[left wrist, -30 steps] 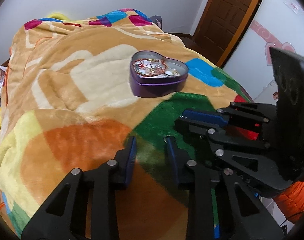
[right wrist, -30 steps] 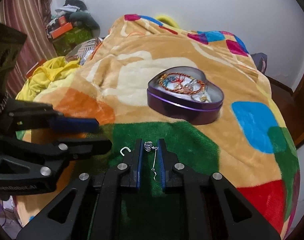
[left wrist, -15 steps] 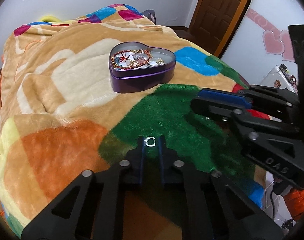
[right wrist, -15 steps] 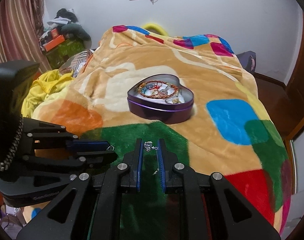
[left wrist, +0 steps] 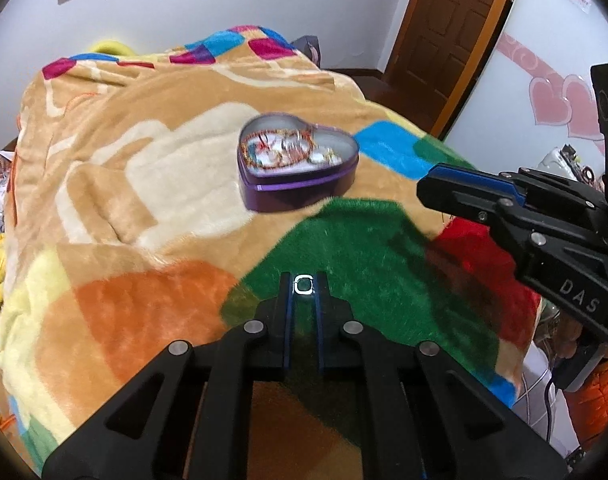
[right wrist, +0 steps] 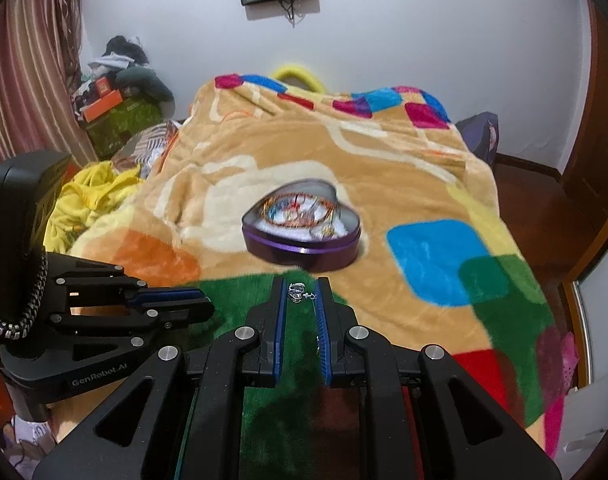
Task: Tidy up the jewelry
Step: 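Carry the earring and small ring over the heart tin with both grippers, then open both grippers to drop the earring and ring into the tin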
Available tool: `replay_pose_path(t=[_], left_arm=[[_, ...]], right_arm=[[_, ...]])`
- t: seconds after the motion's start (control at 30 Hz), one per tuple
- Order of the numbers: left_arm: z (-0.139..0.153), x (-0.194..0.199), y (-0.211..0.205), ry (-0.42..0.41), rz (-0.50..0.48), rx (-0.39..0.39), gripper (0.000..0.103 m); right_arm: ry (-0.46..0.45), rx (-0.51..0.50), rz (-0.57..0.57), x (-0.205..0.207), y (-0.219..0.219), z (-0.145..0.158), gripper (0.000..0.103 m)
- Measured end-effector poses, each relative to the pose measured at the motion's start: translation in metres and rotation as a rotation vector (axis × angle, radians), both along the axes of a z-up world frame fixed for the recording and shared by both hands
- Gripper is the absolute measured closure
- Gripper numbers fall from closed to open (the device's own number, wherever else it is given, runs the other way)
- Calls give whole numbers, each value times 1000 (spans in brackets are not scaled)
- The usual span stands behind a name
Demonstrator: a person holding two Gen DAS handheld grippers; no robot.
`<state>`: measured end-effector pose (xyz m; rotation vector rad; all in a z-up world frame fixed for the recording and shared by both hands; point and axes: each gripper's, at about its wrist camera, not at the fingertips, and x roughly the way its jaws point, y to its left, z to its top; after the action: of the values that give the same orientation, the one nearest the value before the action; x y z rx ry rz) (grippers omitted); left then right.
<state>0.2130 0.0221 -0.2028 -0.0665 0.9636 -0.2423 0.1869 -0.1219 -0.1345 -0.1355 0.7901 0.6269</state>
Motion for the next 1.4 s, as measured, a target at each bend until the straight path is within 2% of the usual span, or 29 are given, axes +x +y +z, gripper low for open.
replay_pose_path(t=[0.43,0.7,1.03,1.4], left_arm=[[53,4,5,-133,26,7,95],[70,17,11,-181,38,-2,95],[75,39,17,-199,54,-12,95],[50,66,19,-138,39,-27,95]], right_arm=[[-95,42,-20,6,-1,38,90],[-135,65,-7,14,10,53,90],[-141,76,8,31,21,56,90],[-75,65,20,55,29,32,90]])
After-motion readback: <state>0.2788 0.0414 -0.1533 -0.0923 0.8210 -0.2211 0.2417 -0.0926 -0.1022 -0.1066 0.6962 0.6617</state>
